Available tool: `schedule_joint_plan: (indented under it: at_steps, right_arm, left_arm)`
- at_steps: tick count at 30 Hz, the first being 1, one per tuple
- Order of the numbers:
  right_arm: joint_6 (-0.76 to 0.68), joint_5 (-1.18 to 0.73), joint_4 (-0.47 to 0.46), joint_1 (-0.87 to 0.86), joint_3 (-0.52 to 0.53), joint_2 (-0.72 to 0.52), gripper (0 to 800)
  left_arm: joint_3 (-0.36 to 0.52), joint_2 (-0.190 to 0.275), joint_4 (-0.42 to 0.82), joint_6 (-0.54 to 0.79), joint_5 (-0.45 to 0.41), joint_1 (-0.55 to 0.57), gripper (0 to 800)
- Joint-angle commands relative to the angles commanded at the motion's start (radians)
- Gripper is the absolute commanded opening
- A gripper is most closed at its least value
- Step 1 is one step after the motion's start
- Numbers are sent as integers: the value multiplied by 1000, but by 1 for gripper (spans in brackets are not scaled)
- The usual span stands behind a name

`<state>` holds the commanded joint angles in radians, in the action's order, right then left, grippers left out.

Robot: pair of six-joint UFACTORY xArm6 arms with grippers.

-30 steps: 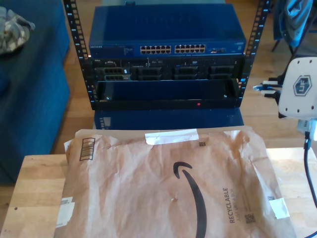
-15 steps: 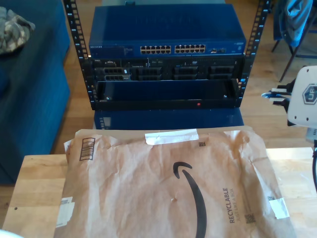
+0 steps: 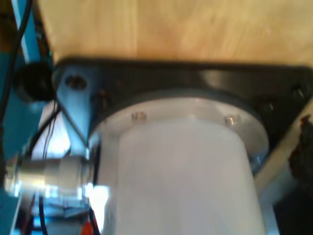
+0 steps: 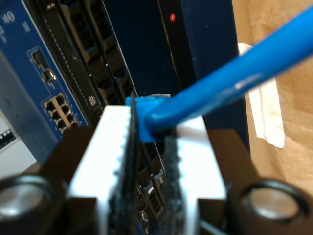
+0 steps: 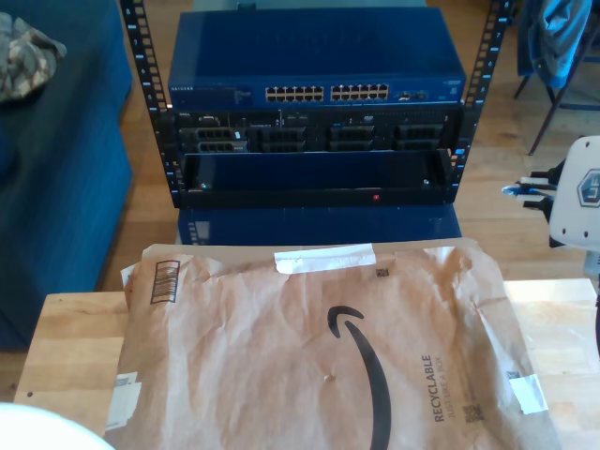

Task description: Grab the cable and plug it in

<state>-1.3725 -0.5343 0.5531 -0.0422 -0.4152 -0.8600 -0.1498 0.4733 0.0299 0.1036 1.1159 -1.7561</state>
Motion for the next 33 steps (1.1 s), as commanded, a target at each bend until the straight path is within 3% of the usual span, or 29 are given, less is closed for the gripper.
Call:
schedule_joint_plan:
  at_steps: [2,4,10,23,29,33]
  right_arm:
    - [2,0,0,-8,17,0,0]
    - [5,0,0,-28,38,-3,0]
    - [18,2,6,-83,54,0,0]
    - [21,11,9,-34,-37,40,0]
    - [15,21,12,21,-37,58,0]
    - [14,60,14,72,21,51,0]
  left_arm:
    - [21,-2,2,0,-80,-43,799]
    - [38,-3,2,0,-104,-52,799]
    - [34,-17,0,-5,-101,-52,800]
    - [32,-20,-40,-2,-95,-52,800]
    - [32,-20,-40,-2,-95,-52,800]
    - [32,-20,-40,-2,-95,-52,800]
